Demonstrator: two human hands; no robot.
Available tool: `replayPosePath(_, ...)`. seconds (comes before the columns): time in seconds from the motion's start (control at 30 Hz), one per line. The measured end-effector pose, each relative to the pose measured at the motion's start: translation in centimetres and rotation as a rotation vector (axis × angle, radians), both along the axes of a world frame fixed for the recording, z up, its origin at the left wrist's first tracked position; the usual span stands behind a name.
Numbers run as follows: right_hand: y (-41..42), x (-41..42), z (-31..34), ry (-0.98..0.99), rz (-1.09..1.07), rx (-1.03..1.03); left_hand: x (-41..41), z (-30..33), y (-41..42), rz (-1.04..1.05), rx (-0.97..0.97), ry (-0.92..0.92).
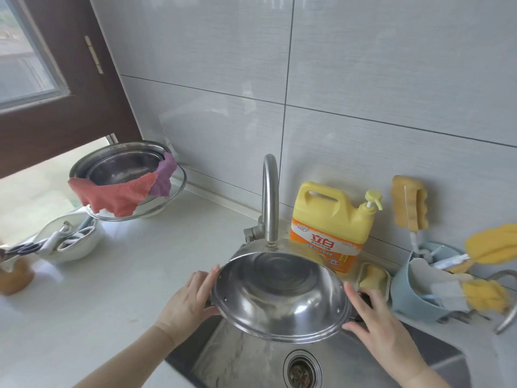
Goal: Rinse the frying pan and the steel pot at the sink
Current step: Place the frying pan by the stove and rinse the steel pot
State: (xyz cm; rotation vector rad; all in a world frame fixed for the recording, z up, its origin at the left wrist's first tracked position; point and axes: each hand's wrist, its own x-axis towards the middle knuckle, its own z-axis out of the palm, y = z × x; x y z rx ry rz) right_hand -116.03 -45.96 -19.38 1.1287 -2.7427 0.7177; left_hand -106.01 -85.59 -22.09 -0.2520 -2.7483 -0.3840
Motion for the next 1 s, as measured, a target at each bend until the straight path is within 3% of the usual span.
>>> replayPosePath(0.3, 4.5, 0.7, 0.8, -0.106, -0.137, 0.028, -2.7, 0.3, 4.0, -0.121, -0.026, 0.077)
replayPosePath(0.47, 2.4, 0.6, 0.5, -0.053, -0.067, 0.025, -1.0, 0.2, 2.0, -0.041, 0.012, -0.018)
replayPosePath(0.8, -5.1, -0.1, 0.2, 0.039, 0.107, 0.007, 4.4, 0.2, -4.4, 0.131, 0.093, 0.002)
replayPosePath(1.0, -5.4, 0.0, 0.0, 0.062, 0.097, 0.032, 4.6, 0.3, -4.5, 0.148, 0.092, -0.006)
